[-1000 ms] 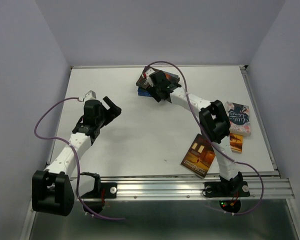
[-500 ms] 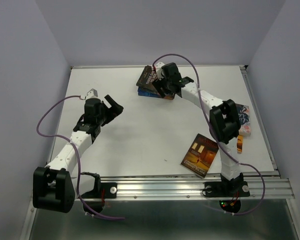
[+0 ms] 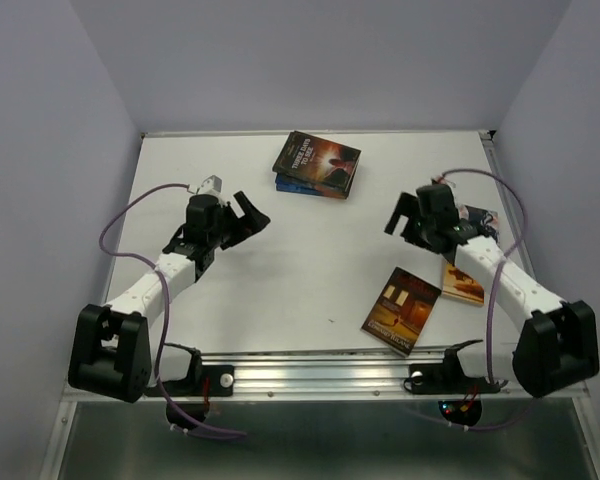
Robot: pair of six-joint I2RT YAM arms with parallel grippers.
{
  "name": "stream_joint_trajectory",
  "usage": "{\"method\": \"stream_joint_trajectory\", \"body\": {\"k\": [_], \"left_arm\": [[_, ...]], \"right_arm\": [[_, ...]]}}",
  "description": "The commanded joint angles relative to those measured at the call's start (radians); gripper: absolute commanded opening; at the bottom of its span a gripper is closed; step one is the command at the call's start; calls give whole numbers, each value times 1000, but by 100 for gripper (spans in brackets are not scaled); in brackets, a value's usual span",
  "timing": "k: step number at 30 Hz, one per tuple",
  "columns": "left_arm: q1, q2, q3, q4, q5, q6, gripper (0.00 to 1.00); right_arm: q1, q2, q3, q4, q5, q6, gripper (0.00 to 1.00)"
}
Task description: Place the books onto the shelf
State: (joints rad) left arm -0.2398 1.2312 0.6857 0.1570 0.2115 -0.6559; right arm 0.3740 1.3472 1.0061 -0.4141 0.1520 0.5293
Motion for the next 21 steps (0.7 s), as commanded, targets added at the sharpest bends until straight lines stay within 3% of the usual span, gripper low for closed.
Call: {"method": "stream_joint_trajectory", "body": {"k": [1,5,9,13,21], "left_arm": [[-49,34,46,53,51,48,99],[-76,50,46,55,51,58,99],[-81,62,43,53,69,61,99],[-93,67,44,53,77,64,99],[-157,79,54,41,91,104,99]], "right_arm": [[-101,-170,-222,-228,-10,357,100],[-132,-344,-299,-414,115,472,100],[-132,-439,-401,-460,78,566,100],[-132,-427,-478,-392,6,578,100],[-132,-344,-503,-171,-143,423,100]]}}
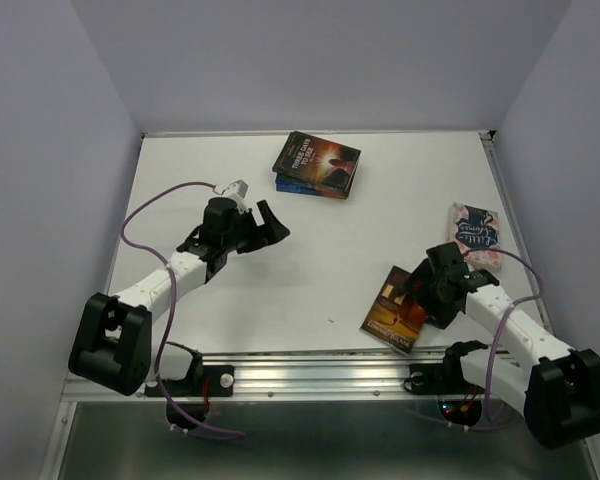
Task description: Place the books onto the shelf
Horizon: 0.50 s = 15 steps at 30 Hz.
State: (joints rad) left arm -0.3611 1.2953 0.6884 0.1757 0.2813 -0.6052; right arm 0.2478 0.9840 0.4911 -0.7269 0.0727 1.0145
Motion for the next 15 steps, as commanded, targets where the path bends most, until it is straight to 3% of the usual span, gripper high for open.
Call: {"method": "stream_joint_trajectory", "body": {"k": [1,4,9,15], "left_arm": [[-45,16,54,25,35,59,99],[-79,48,71,33,87,94,99],[-166,173,118,48,166,143,99],[-242,329,175,57,277,153,99]], "right_arm": [[-5,44,9,217,-129,-115,100],[-5,117,9,376,-203,-201,100],[-5,281,55,474,-257,-264,100],[-5,341,26,610,-385,-225,97]]}}
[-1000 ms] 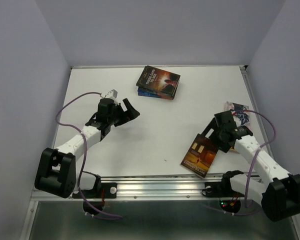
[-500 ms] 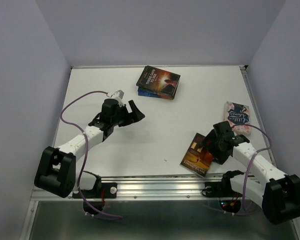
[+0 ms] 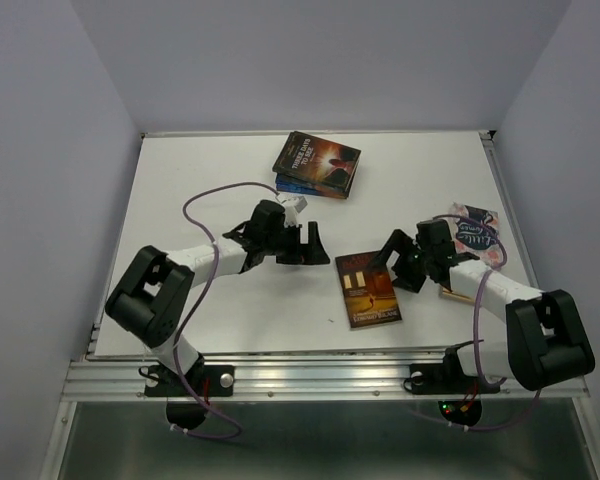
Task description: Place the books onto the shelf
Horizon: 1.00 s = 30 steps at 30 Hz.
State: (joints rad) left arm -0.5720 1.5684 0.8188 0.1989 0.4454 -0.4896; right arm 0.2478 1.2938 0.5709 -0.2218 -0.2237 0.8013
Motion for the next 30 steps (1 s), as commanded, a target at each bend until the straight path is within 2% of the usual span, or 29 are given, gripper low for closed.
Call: {"method": "stream_joint_trajectory", "body": {"k": [1,7,12,17,20,21,24,25,28,30], "left_arm": [[-37,70,45,37,128,33,99],[-126,179,46,54,191,-15,99],[-178,246,29,172,205,-122,98],[-232,274,49,284,245,-222,98],[-250,259,48,432,301,-277,98],[-252,252,43,473,318,-299,99],[-253,228,28,595,366,-357,99],[-252,217,26,626,375,-360,99],[-253,206,32,649,392,-363,99],[-252,199,34,683,409,-369,99]], "right_arm": [[-5,32,-65,116,-113,-7,97],[-5,22,-131,92,-189,6,97],[-5,15,-163,88,-247,4,96],[-5,47,-190,99,-308,-25,92],[-5,79,-203,142,-370,-28,86],[-5,96,-198,150,-387,-30,80],[-5,120,-177,162,-414,-37,78],[-5,119,-174,164,-420,-37,74],[-5,95,-166,171,-424,-39,67],[-5,81,-163,176,-421,-37,67]]}}
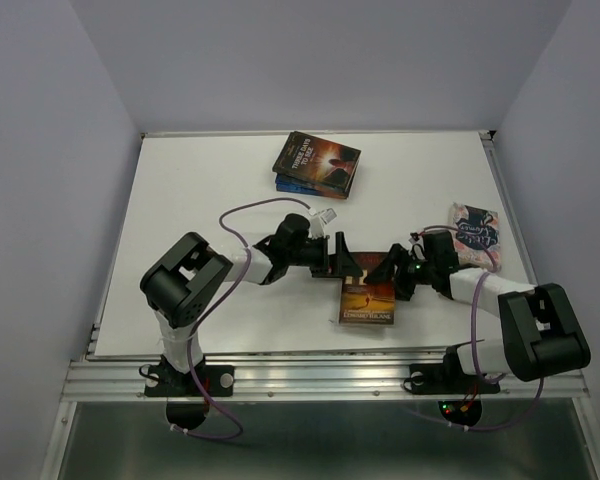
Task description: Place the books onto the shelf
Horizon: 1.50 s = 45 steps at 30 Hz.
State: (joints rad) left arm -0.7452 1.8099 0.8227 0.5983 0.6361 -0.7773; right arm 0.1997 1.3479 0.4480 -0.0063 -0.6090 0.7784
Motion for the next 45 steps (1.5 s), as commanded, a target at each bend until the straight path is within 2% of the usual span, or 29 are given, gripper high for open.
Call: {"method": "stream_joint_trajectory", "body": {"k": [1,5,6,8,10,17,24,28,32,36,39,42,45], "left_arm": [[-79,-44,36,294,240,-82,99],[-79,-26,56,320,281,-92,99],[-77,-15,61,319,289,-96,99],[-68,-3,58,320,298,-106,99],[-57,-3,41,321,295,-112,99],[7,-38,-25,293,243,-111,98],[70,-142,-56,123,157,-22,98],[133,-251,-69,-9,65,67,98],[185,-336,-82,-110,-18,131,99],[219,-383,-96,-184,-47,165,99],[247,-415,-114,-207,-64,177,99],[285,-448,-126,-247,-84,194,99],[308,-487,-129,-293,-114,214,99]], "right_arm": [[43,23,-34,-40,-32,-14,70],[43,54,-26,-38,-25,-14,69],[43,57,-23,-37,-23,-14,67],[43,51,-25,-26,-9,-8,54],[43,37,-25,-24,-3,-5,46],[43,-62,15,-102,37,-22,39],[43,-136,125,-202,107,-93,34],[43,-130,218,-221,138,-148,22],[43,-113,280,-219,133,-188,22],[43,-86,382,-202,167,-232,22],[43,-26,518,-198,189,-321,22],[43,81,671,-195,216,-415,22],[43,235,857,-201,166,-537,22]]}}
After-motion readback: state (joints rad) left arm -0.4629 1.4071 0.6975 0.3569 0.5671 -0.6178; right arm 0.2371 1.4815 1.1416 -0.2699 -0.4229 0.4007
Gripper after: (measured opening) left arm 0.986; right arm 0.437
